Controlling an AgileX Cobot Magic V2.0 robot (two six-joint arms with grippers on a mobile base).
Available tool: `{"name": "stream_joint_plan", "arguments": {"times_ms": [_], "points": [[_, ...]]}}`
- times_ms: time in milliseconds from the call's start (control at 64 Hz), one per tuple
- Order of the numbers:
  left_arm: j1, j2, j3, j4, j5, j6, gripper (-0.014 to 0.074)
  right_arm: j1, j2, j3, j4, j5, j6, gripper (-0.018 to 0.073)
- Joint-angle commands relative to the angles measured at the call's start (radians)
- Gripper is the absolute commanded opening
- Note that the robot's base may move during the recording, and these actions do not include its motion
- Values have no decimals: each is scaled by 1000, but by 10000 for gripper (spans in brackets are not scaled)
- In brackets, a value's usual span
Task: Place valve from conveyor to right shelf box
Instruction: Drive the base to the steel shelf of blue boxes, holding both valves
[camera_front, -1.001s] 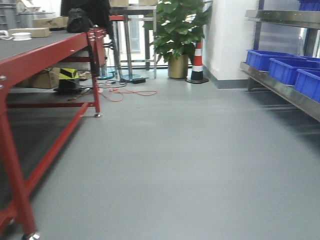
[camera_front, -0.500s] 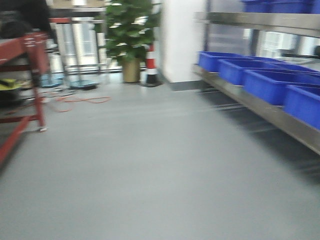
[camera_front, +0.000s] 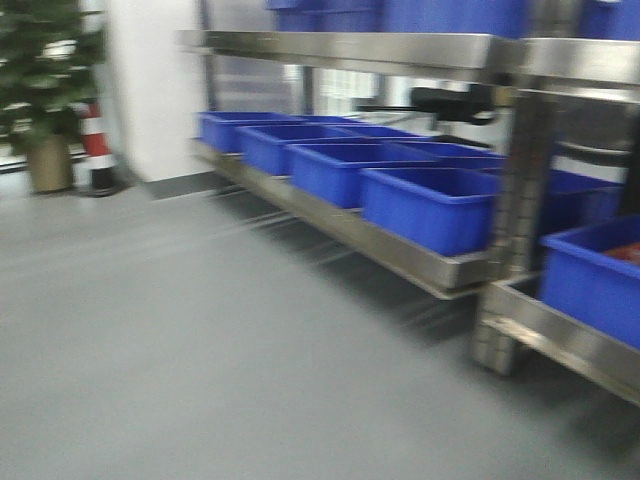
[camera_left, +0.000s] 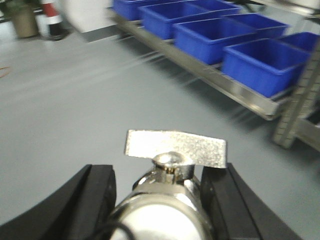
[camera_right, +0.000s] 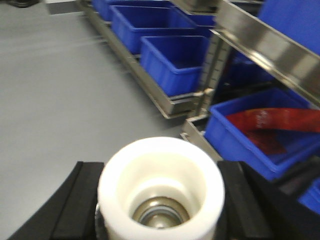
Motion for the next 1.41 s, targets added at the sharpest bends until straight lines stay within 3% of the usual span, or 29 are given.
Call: {"name": "stream_joint_plan", "arguments": {"times_ms": [0,1391], "points": [[-6,-8,-7,-10,-58,-6,-111,-1,-11,-19,-4,-73,-8,-154],[-6,-8,-7,-10,-58,-6,-111,-1,-11,-19,-4,-73,-8,-154]]}}
